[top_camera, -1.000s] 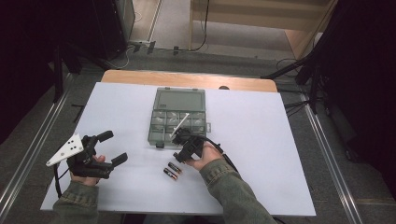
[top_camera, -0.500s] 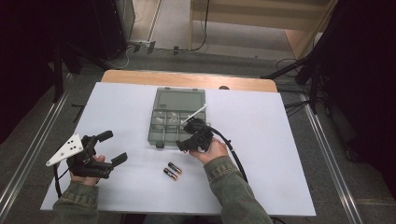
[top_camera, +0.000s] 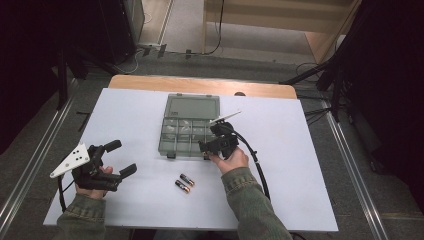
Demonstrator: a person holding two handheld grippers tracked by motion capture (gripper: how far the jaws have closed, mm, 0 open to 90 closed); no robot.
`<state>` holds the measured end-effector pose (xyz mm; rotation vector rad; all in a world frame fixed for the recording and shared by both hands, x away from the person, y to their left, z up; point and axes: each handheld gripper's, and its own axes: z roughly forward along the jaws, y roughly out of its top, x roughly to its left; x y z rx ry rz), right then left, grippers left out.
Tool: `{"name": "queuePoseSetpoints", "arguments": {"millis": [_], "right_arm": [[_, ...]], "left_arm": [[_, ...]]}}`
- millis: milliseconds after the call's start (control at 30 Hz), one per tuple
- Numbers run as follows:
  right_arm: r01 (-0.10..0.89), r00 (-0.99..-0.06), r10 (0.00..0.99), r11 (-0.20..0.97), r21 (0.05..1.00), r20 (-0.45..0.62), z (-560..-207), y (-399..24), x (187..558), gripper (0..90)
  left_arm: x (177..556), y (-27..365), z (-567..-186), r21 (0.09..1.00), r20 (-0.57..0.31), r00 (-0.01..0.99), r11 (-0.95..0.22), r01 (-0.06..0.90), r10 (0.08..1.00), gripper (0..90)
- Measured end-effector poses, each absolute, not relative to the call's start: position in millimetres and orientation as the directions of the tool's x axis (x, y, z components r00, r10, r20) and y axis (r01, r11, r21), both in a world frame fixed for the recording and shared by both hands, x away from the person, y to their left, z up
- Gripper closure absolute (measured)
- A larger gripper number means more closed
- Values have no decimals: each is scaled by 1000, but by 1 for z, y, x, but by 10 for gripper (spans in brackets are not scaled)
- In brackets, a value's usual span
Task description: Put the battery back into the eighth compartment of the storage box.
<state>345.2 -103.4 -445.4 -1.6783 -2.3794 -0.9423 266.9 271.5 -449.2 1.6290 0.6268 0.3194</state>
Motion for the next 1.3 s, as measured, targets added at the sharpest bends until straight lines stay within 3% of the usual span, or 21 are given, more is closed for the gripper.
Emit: {"name": "queuePoseSetpoints", "arguments": {"millis": [300,733,867,933,1000,1067,1300], "right_arm": [[904,-227,855,7,427,466,-446,-123,348,783],[913,-173,848,-53,405,502,-452,-127,353,768],[909,-171,866,-45,413,470,-450,-126,352,547],[902,-183,875,-32,430,449,-448,-126,350,381],[893,-233,863,7,451,448,-445,-125,348,150],[883,-285,853,57,465,438,-443,-122,345,0],[861,-397,841,203,466,367,-441,-110,334,0]], "left_arm": [[267,271,-449,975,-147,811,-53,214,567,0],[267,271,-449,975,-149,811,-52,216,565,0],[267,272,-449,975,-148,811,-53,214,566,0],[267,272,-449,976,-147,811,-53,213,566,0],[267,272,-449,975,-147,811,-53,214,566,0],[267,272,-449,975,-147,811,-53,214,567,0],[267,272,-449,976,-144,809,-53,212,570,0]]}}
